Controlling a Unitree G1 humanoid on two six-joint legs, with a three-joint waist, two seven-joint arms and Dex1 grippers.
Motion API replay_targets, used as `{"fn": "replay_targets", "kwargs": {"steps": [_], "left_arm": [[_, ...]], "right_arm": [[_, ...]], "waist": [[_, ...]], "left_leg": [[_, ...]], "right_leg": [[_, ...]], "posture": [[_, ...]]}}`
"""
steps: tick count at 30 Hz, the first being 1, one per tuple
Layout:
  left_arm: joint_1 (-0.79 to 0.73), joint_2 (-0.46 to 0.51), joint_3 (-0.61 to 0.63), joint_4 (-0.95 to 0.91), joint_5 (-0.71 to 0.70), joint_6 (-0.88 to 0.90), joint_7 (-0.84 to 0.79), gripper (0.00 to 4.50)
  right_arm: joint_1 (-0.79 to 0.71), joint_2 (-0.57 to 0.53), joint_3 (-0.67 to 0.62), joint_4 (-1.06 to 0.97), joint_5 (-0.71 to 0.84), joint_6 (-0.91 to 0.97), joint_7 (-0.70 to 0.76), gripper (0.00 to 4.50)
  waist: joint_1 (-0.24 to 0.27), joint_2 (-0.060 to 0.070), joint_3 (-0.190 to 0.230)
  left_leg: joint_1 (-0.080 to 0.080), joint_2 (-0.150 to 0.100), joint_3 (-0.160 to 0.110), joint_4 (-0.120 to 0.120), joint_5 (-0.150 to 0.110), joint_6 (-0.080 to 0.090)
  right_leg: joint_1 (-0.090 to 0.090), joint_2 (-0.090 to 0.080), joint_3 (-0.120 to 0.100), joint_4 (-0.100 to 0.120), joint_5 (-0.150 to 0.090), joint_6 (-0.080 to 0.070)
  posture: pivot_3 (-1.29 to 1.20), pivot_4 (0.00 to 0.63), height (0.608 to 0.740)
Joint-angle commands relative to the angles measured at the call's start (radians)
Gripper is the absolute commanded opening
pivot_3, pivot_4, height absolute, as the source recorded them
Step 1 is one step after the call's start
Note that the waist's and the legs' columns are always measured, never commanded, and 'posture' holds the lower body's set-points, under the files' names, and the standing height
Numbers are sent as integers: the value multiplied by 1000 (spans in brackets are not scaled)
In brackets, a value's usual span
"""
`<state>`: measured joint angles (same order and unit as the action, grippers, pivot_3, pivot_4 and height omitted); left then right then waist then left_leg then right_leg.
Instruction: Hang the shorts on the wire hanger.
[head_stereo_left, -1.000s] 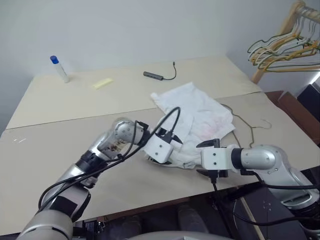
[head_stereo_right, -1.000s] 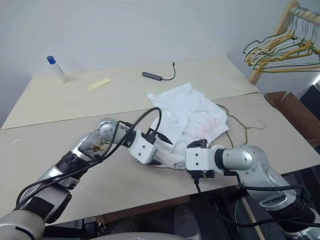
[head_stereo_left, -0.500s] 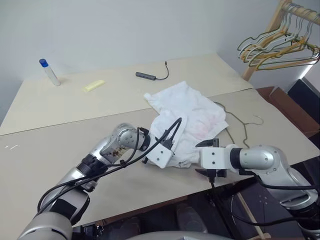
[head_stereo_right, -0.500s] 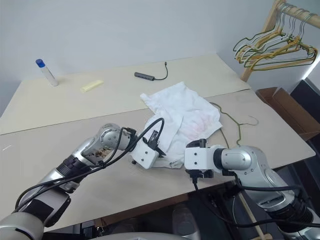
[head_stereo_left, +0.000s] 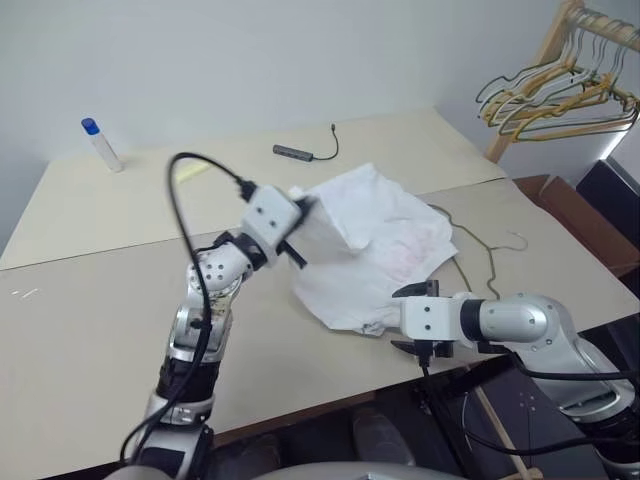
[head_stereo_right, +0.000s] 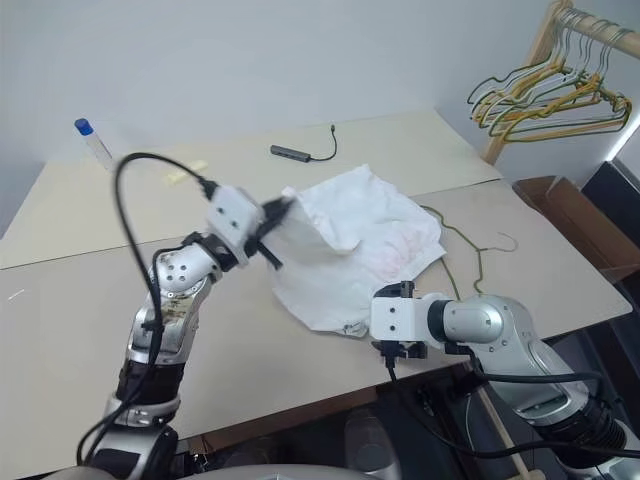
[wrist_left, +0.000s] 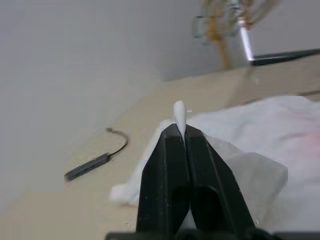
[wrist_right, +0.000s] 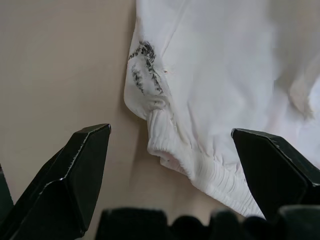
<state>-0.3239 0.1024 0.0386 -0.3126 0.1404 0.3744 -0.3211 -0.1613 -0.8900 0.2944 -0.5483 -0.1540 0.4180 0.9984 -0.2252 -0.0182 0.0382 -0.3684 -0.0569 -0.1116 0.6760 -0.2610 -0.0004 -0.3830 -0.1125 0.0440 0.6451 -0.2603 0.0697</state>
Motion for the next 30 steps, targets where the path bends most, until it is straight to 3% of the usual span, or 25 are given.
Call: {"fn": "replay_targets", "kwargs": {"steps": [1,6,9,12,15,21,24,27,30], "left_arm": [[82,-108,77,-126,114,166,267,29],[188,-261,82,-251,198,325,469,29],[213,-289,60,-301,193,418,527,29],[243,-277,27,-377,121,496,491,611],[252,-247,23,-414,85,543,481,1463],[246,-114,35,-481,53,574,408,3267],[247,-7,42,-548,-75,490,213,4135],[256,136,100,-552,-240,378,-26,4135],[258,272,140,-487,-335,275,-191,4135]], "right_arm": [[-6,-8,-27,-4,8,-11,0,4500],[-26,-8,-12,27,10,-40,17,4500],[-42,-6,-8,50,8,-57,25,4500],[-63,0,2,77,5,-78,33,4500],[-72,6,8,90,4,-88,34,4500],[-72,39,-15,92,50,-80,32,4500],[-72,64,-37,74,107,-68,41,4500],[-81,80,3,81,89,-66,35,4500],[-101,90,111,163,-53,-132,-7,4500]], "waist": [[9,0,-3],[52,-2,-5],[86,-3,-6],[118,-3,-6],[143,-3,-6],[163,-3,-6],[162,-3,-6],[162,-2,-6],[158,-1,-7]], "left_leg": [[0,0,0,0,0,0],[0,-1,0,1,-1,0],[0,-1,0,1,-1,0],[0,-1,1,1,-1,-2],[-1,-2,1,1,-2,-2],[-1,-3,3,1,-2,-2],[0,-2,4,1,-2,-2],[0,-1,4,1,-2,-3],[0,-1,5,1,-2,-3]], "right_leg": [[0,0,0,0,0,0],[0,1,-1,0,0,0],[0,1,-1,-1,0,-1],[0,1,-1,-1,0,-1],[-1,1,-1,-2,1,-1],[-1,2,-1,-2,1,-2],[-1,2,0,-2,1,-2],[-1,3,0,-2,1,-3],[-1,3,0,-3,1,-5]], "posture": [[-187,0,740],[-151,0,740],[-137,0,740],[-124,0,740],[-117,0,740],[-109,0,740],[-101,0,740],[-97,0,740],[-101,0,740]]}}
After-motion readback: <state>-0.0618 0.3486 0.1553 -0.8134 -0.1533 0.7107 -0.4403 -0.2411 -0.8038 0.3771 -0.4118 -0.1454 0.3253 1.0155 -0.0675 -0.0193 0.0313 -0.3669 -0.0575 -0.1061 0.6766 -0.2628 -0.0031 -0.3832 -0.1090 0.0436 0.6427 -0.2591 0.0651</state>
